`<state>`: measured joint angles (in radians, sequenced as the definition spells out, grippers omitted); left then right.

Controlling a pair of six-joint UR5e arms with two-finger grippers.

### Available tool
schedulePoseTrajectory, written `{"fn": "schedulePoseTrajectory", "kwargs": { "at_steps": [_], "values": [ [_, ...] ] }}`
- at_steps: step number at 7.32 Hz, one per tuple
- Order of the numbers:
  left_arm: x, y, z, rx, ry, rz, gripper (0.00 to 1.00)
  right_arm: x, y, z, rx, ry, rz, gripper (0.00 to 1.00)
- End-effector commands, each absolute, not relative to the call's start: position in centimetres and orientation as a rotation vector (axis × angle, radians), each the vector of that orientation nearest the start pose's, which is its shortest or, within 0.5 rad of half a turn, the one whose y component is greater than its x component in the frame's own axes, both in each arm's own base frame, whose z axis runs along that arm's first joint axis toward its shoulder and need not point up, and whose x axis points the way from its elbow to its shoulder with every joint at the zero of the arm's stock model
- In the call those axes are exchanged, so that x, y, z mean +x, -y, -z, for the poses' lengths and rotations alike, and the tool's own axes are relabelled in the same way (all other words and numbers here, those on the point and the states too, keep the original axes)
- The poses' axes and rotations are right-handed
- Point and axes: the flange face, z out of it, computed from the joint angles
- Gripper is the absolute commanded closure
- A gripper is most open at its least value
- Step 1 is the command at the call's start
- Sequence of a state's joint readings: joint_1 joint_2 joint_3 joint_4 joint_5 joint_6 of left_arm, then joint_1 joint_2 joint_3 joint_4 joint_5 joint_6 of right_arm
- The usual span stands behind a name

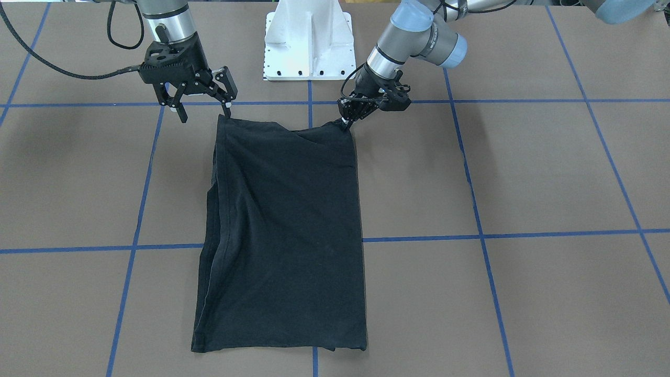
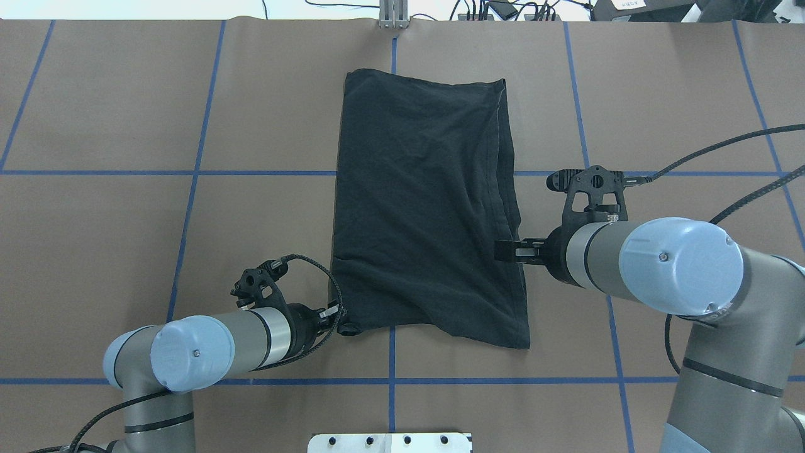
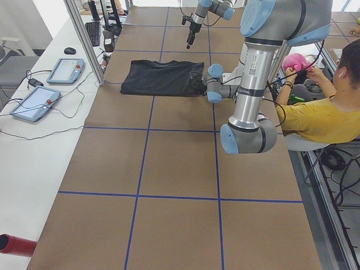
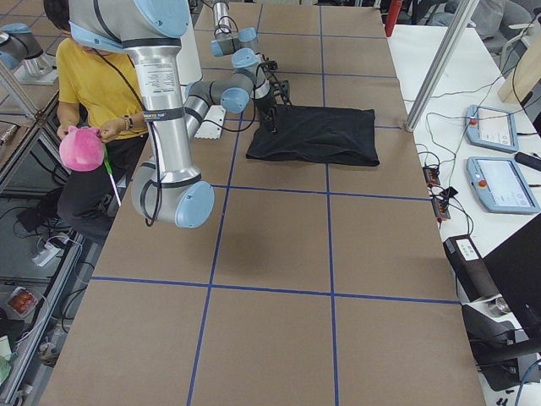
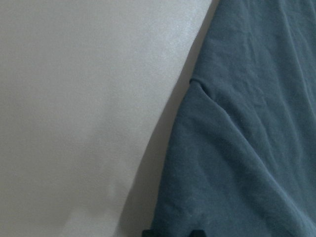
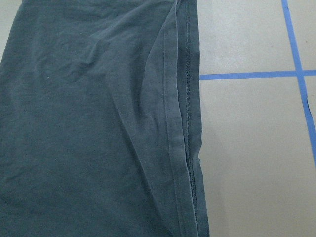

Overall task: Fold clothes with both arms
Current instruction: 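Move the right gripper to the shirt's near corner while the left gripper holds its edge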

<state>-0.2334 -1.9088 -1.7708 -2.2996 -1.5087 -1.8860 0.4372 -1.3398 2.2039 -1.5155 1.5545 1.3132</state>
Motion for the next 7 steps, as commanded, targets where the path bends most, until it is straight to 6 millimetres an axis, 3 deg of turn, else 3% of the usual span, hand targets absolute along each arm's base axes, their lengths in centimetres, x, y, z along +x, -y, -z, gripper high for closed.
{"fn": "schedulePoseTrajectory", "kwargs": {
  "at_steps": [1, 3, 5, 6, 7],
  "values": [
    [55.3, 27.6, -29.5, 0.004, -1.287, 0.512, 1.0, -40.4, 33.2, -26.7, 0.26, 0.862, -0.308, 0.01],
    [55.3, 27.5, -29.5, 0.001, -1.288, 0.514, 1.0, -44.6, 32.5, -27.3, 0.124, 0.87, -0.515, 0.13],
    [55.3, 27.6, -29.5, 0.0, -1.288, 0.518, 1.0, -48.6, 29.9, -27.5, 0.122, 0.862, -0.564, 0.12],
    [55.2, 27.6, -29.4, -0.001, -1.291, 0.517, 1.0, -49.6, 28.6, -27.5, 0.139, 0.862, -0.556, 0.12],
    [55.2, 27.6, -29.4, -0.003, -1.291, 0.52, 1.0, -51.3, 28.0, -29.3, 0.143, 0.822, -0.569, 0.12]
  ]
}}
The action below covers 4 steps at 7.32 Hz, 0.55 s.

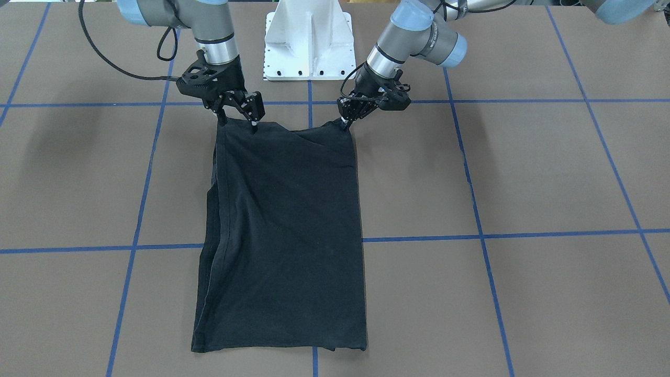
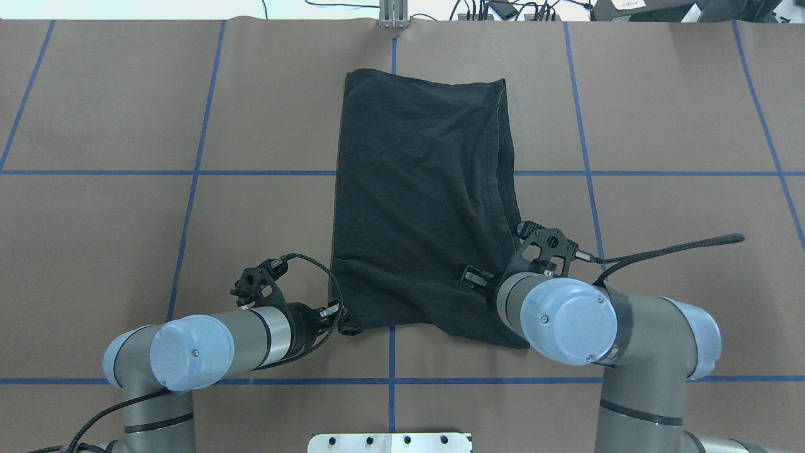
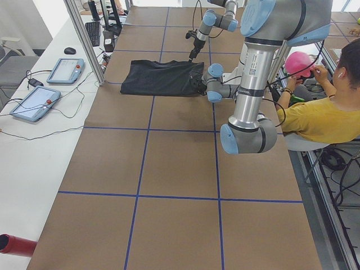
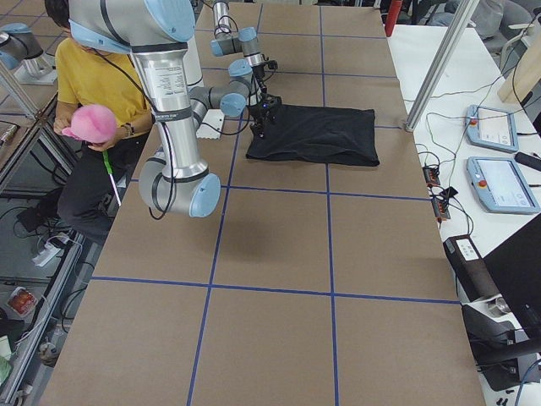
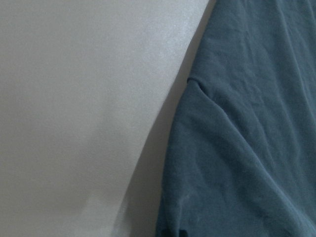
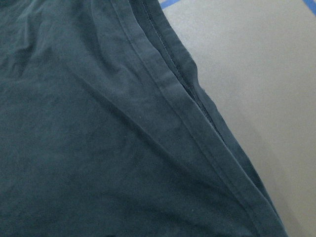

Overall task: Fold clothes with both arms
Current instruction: 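Move the right gripper to the shirt's near corner while the left gripper holds its edge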

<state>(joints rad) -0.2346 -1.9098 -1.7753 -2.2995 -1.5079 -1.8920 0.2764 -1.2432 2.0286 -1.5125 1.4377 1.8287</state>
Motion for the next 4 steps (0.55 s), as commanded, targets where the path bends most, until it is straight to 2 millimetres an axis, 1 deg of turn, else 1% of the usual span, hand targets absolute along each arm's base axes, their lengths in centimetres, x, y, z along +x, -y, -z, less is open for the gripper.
{"fn": "schedulePoseTrajectory", "kwargs": {
  "at_steps": [1, 3, 4],
  "values": [
    [55.1, 27.5, -29.2, -0.003, -1.296, 0.519, 1.0, -52.6, 27.9, -30.7, 0.163, 0.79, -0.576, 0.13],
    [55.1, 27.5, -29.3, -0.004, -1.294, 0.521, 1.0, -54.7, 28.5, -32.0, 0.165, 0.806, -0.594, 0.15],
    [55.1, 27.5, -29.3, -0.004, -1.294, 0.521, 1.0, -55.3, 28.5, -32.7, 0.165, 0.798, -0.593, 0.15]
  ]
}}
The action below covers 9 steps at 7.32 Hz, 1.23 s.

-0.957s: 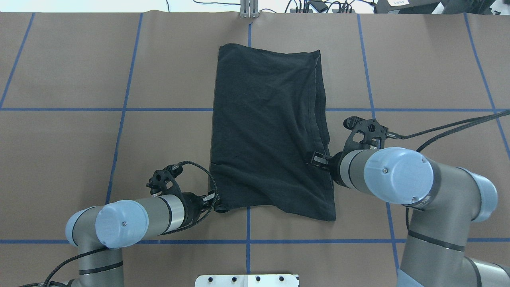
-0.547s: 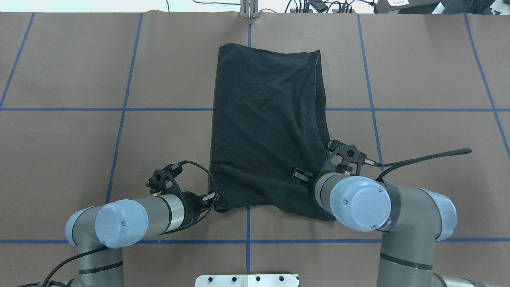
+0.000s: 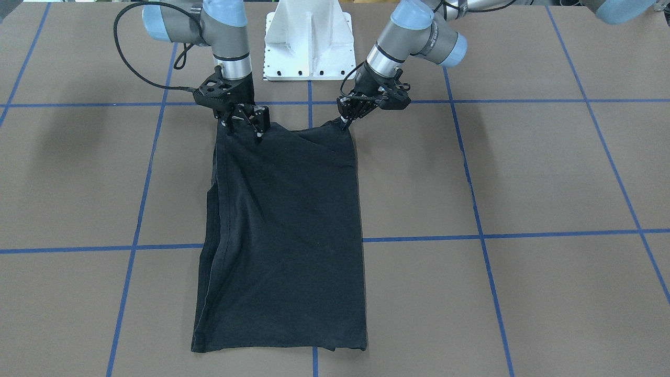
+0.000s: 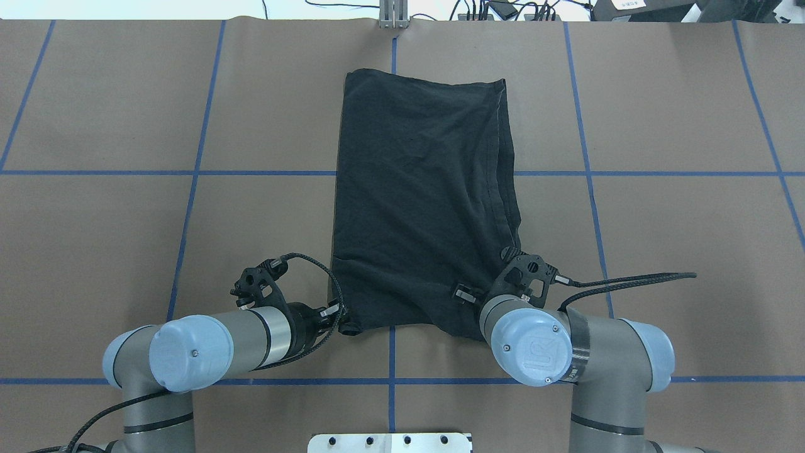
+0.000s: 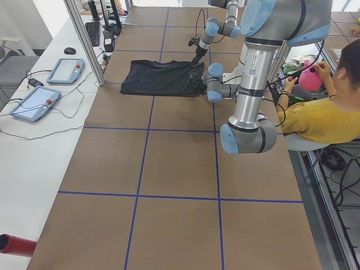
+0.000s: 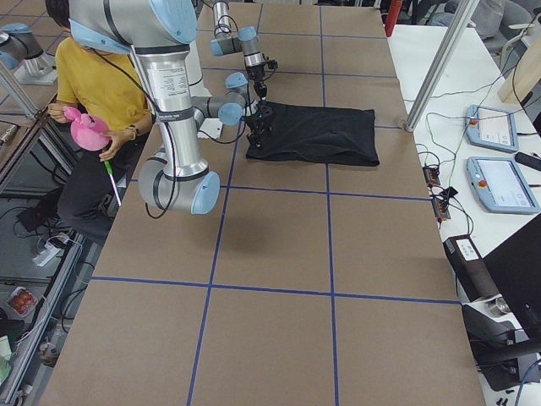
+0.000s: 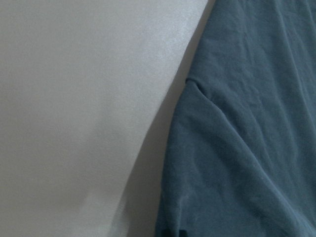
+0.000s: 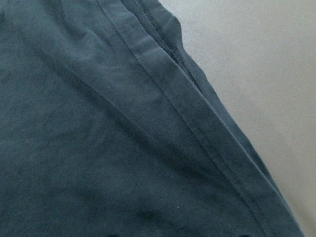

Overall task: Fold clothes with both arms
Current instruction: 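Move the right gripper to the shirt's near corner while the left gripper holds its edge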

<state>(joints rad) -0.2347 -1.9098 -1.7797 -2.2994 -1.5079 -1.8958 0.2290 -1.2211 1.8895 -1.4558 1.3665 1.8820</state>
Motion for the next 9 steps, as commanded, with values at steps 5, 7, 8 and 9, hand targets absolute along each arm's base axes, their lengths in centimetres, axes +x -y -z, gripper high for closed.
{"fn": "schedulePoseTrajectory", "kwargs": {
  "at_steps": [5, 7, 8, 9],
  "values": [
    [55.1, 27.5, -29.2, -0.003, -1.299, 0.519, 1.0, -56.0, 28.7, -31.1, 0.162, 0.832, -0.668, 0.97],
    [55.1, 27.6, -29.2, 0.0, -1.299, 0.518, 1.0, -56.3, 28.7, -30.9, 0.158, 0.833, -0.674, 1.0],
    [55.1, 27.6, -29.2, 0.0, -1.299, 0.518, 1.0, -56.3, 28.8, -30.9, 0.159, 0.831, -0.674, 1.0],
    [55.1, 27.6, -29.2, 0.0, -1.3, 0.518, 1.0, -56.3, 28.8, -30.6, 0.158, 0.837, -0.676, 1.0]
  ]
}}
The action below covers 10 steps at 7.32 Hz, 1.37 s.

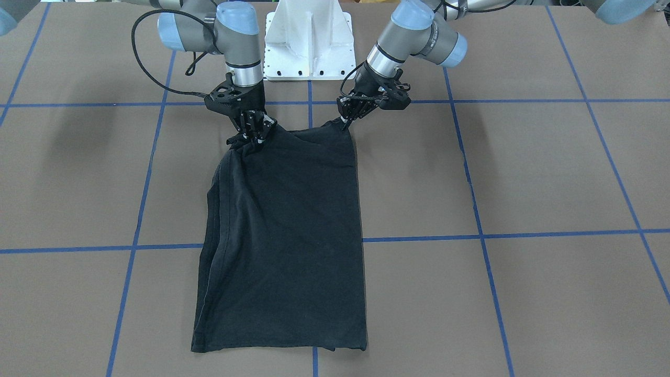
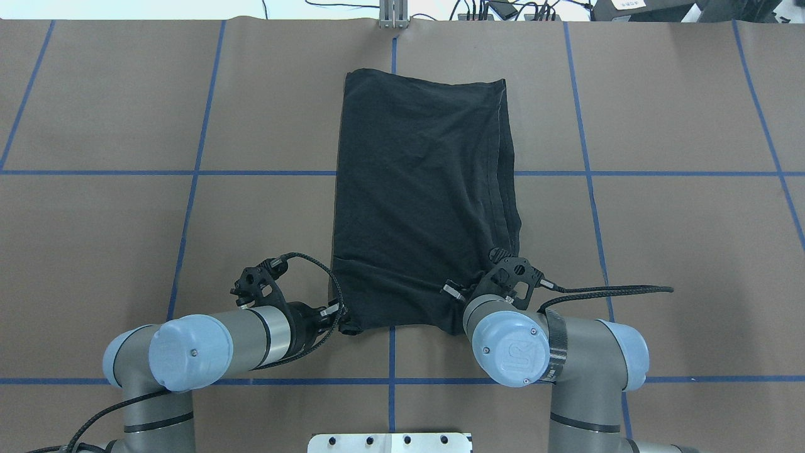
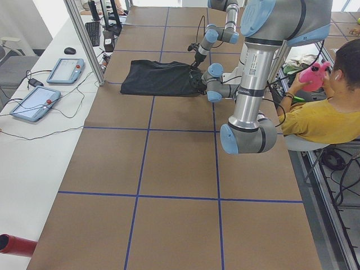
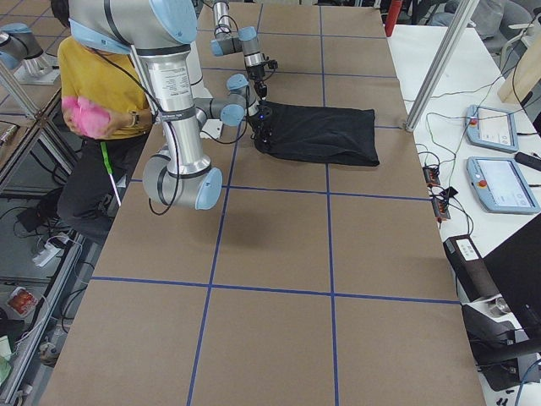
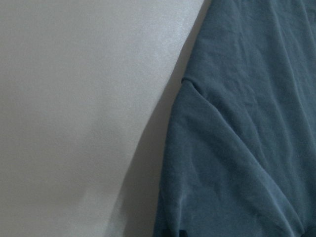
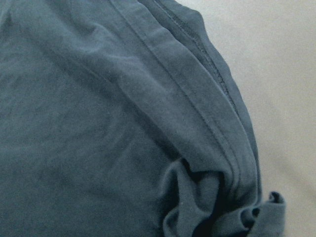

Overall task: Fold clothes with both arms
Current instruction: 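Move the right gripper to the shirt's near corner while the left gripper holds its edge, then grasp the near shirt edge with both grippers and lift it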

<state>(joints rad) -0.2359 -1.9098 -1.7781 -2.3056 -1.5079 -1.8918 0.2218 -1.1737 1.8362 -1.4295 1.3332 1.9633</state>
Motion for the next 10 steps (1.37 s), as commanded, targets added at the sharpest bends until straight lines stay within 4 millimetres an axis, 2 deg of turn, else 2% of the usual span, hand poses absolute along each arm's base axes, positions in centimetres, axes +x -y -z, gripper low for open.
{"fn": "schedulePoseTrajectory", "kwargs": {
  "at_steps": [1, 3, 5, 6, 7, 8, 9, 10],
  "values": [
    [55.1, 27.6, -29.2, 0.0, -1.3, 0.518, 1.0, -55.9, 29.0, -30.2, 0.159, 0.846, -0.679, 1.0],
    [54.6, 27.6, -28.5, 0.005, -1.315, 0.509, 1.0, -54.5, 29.3, -28.4, 0.16, 0.886, -0.685, 1.0],
    [50.5, 26.6, -24.3, -0.014, -1.411, 0.489, 1.0, -52.1, 28.5, -25.8, 0.148, 0.95, -0.687, 1.0],
    [47.7, 25.4, -22.6, -0.027, -1.457, 0.474, 1.0, -49.9, 25.8, -24.9, 0.122, 0.978, -0.65, 1.0],
    [44.3, 23.5, -21.5, -0.053, -1.494, 0.46, 1.0, -46.3, 22.3, -23.1, 0.085, 1.016, -0.6, 1.0],
    [41.7, 20.8, -20.6, -0.096, -1.524, 0.426, 1.0, -42.4, 18.2, -20.8, 0.037, 1.041, -0.526, 1.0],
    [39.9, 19.4, -19.5, -0.148, -1.55, 0.43, 1.0, -39.9, 14.3, -19.0, -0.029, 1.048, -0.488, 1.0],
    [38.8, 18.7, -18.3, -0.185, -1.58, 0.442, 1.0, -39.3, 12.4, -18.3, -0.065, 1.044, -0.493, 1.0]
  ]
}}
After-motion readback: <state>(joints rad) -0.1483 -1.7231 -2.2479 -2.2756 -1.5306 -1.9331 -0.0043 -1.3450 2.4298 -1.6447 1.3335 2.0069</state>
